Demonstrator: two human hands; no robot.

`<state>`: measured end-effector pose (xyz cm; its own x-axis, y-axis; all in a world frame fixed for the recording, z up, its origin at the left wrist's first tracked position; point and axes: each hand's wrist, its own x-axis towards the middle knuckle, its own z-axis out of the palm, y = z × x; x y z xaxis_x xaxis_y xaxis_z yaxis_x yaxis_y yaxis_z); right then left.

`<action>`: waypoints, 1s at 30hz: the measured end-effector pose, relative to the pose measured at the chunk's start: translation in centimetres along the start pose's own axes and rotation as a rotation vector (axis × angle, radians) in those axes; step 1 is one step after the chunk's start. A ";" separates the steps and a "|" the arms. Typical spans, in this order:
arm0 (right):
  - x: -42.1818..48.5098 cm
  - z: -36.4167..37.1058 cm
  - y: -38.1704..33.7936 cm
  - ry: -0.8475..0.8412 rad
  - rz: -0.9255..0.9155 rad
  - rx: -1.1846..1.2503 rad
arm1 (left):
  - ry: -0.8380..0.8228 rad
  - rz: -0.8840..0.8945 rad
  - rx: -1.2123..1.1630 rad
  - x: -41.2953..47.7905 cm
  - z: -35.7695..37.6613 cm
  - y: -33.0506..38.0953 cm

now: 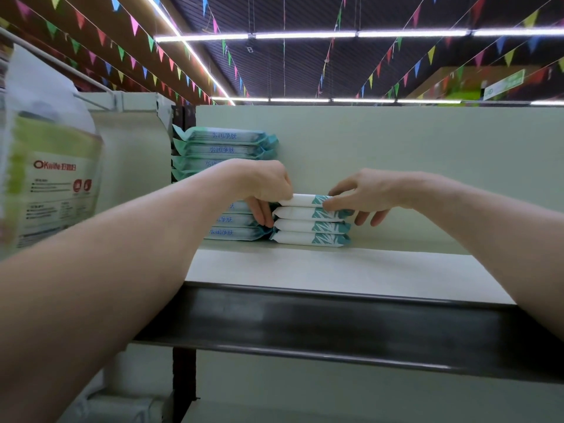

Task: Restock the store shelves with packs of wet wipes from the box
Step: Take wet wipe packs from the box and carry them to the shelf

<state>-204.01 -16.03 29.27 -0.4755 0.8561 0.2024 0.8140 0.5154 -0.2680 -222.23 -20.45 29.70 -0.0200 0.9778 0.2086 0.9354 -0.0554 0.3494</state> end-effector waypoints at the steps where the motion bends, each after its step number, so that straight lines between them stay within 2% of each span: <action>1: -0.1 -0.1 0.0 0.004 0.002 -0.003 | 0.009 -0.004 -0.031 0.0 0.0 -0.1; 12: -0.1 0.0 -0.5 0.066 -0.031 -0.073 | 0.076 0.032 0.010 -0.2 0.3 0.0; 19: -0.6 0.2 -1.6 0.262 -0.130 -0.253 | 0.102 0.038 0.021 0.0 0.5 0.1; 30: -0.5 0.7 -1.9 0.299 -0.208 -0.318 | 0.117 0.021 0.037 0.1 0.8 0.1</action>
<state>-205.57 -17.42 29.06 -0.5604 0.6636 0.4955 0.7955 0.5978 0.0992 -221.87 -20.16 29.02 -0.0395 0.9461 0.3215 0.9484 -0.0659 0.3103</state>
